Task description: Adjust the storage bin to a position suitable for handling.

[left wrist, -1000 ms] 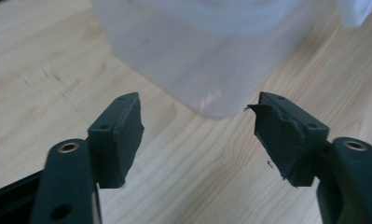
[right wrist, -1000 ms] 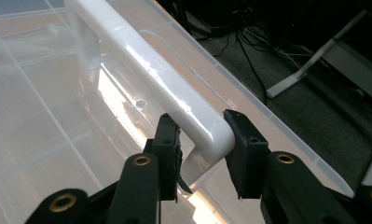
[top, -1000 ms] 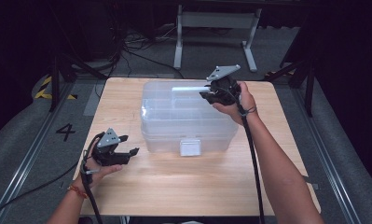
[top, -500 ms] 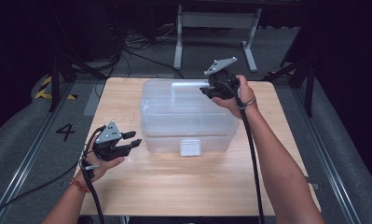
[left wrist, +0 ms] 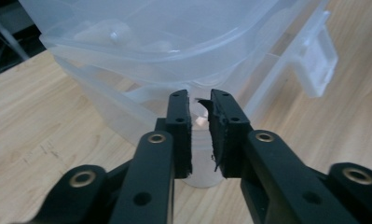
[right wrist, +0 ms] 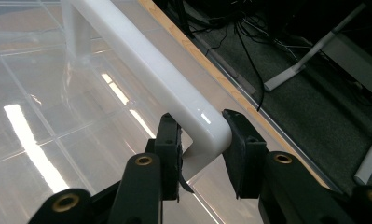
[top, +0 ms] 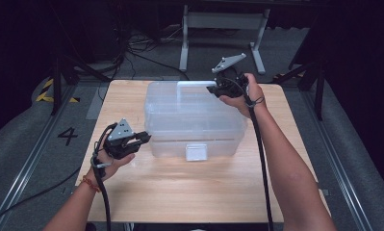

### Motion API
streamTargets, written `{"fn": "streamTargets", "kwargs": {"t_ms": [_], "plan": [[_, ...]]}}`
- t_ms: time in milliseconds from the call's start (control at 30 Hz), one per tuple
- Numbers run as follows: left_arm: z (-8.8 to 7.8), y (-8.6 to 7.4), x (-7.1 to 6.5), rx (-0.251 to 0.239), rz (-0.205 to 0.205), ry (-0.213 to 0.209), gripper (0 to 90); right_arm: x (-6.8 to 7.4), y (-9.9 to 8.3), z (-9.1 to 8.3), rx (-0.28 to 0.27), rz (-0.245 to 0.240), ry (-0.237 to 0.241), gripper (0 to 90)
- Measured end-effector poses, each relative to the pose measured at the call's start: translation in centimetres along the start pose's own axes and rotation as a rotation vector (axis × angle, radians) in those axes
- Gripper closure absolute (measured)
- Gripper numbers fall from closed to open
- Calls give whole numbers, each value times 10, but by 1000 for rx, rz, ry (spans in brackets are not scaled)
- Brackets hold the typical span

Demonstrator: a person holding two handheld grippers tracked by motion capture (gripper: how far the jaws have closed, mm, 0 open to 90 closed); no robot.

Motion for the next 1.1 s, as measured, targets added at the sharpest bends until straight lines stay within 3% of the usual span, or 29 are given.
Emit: {"fn": "streamTargets", "kwargs": {"t_ms": [200, 600, 800, 967, 1000, 1100], "plan": [[2, 1, 4, -24, -18, 9, 892, 0, 0, 0, -1, -2, 1, 693], [4, -1, 6, -56, -39, 10, 898, 4, -6, -5, -15, 9, 2, 698], [4, -2, 6, -58, -37, 8, 899, 4, -9, -10, -50, 36, 15, 692], [4, -2, 5, -63, -40, 9, 899, 1, -12, -17, -72, 44, -3, 672], [4, -2, 5, -59, -40, 8, 899, -2, -14, -27, -105, 58, -6, 668], [4, -2, 5, -62, -39, 8, 899, -8, -17, -35, -124, 66, -26, 668]]}}
Point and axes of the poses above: each handheld gripper's, and its own axes: z roughly forward along the jaws, y roughly out of its top, x roughly to its left, the point moved 9 cm from there along z, roughly forward along the jaws, and after that the axes turned 6 degrees about -y, right-handed, at the moved point
